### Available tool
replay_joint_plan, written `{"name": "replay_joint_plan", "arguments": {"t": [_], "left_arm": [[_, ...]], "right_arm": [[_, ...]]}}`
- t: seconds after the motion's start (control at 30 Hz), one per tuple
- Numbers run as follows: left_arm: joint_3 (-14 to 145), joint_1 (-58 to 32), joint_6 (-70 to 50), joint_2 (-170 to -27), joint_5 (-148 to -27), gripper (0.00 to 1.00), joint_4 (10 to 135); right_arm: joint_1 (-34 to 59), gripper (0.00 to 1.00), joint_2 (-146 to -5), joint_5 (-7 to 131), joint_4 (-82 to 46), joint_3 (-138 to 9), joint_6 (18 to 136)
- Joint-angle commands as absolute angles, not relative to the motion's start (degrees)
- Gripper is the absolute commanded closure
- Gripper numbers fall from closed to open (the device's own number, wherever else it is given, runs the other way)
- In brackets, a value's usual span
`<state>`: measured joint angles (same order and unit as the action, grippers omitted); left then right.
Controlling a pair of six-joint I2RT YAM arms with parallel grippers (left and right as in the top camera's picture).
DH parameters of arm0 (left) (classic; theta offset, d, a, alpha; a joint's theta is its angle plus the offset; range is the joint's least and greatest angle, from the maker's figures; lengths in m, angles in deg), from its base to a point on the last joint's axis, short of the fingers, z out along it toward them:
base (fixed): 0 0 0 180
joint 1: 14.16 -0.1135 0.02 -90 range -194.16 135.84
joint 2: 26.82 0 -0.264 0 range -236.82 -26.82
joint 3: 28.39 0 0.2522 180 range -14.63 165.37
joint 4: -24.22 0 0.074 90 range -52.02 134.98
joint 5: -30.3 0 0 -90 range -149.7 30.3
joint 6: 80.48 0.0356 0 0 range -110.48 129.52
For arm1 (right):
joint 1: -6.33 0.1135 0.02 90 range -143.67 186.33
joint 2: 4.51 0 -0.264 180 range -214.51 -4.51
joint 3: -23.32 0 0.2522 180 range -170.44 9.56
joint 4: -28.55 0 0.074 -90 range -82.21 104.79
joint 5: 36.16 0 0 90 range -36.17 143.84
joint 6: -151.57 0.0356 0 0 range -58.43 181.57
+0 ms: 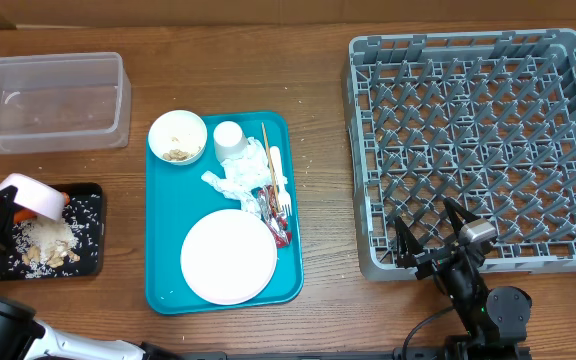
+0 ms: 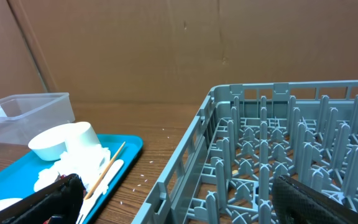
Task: Sort waste into correct bins and load items into the dishwasher rack
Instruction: 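Tilt the bowl with the left gripper to dump rice onto black tray, then carry the emptied bowl back and set it on the teal tray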
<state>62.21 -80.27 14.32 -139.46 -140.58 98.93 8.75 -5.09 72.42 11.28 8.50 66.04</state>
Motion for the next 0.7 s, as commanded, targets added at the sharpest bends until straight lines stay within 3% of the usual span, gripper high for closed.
{"name": "replay_joint_plan", "arguments": {"t": [0.0, 0.67], "left_arm": [[62.3, -80.1, 21.0, -140.0, -144.9, 0.96, 100.8], [62.3, -76.6, 21.5, -139.6, -137.5, 0.96, 105.4]], "right_arm": [[9.2, 0.00, -4.7, 71.9, 11.6, 9.1, 66.2], [9.2, 0.00, -4.7, 71.9, 11.6, 9.1, 66.2]]}}
